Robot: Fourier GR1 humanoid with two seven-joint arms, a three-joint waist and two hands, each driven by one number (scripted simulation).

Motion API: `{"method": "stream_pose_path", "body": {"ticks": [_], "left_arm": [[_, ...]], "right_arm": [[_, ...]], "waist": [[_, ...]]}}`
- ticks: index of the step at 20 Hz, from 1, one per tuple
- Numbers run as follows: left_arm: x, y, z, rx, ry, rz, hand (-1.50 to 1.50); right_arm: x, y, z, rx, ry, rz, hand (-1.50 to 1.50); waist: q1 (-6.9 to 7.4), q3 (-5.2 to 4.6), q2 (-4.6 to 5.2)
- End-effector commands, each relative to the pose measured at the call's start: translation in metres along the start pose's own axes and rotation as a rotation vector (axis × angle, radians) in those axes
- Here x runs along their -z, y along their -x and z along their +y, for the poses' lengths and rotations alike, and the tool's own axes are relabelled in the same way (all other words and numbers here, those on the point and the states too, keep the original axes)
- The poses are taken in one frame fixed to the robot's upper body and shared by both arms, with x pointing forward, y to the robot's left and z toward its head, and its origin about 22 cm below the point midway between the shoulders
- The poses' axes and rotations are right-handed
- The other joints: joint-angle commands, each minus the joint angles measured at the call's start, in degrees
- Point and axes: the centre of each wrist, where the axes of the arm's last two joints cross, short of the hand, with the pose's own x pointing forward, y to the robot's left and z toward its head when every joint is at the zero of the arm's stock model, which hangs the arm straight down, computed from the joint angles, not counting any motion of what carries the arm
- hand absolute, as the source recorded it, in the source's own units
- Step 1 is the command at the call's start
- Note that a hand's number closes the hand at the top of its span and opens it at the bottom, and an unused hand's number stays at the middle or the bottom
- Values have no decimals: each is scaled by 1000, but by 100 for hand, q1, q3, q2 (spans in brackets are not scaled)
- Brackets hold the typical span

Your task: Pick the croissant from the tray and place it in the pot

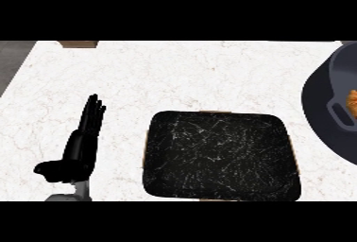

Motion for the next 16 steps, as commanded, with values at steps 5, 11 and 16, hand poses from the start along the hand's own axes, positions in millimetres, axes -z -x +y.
{"method": "stream_pose_path", "body": {"ticks": [5,11,16], "left_arm": [[-6,10,0,-3,5,1,0],[-6,4,6,3,13,2,0],[-3,6,7,0,-11,-9,0]], "right_arm": [[-14,15,-74,46,45,-66,-150],[-25,31,-78,19,67,-42,-150],[-21,17,-109,102,142,-42,-150]], "waist": [[-21,12,7],[39,19,15],[19,22,14]]}}
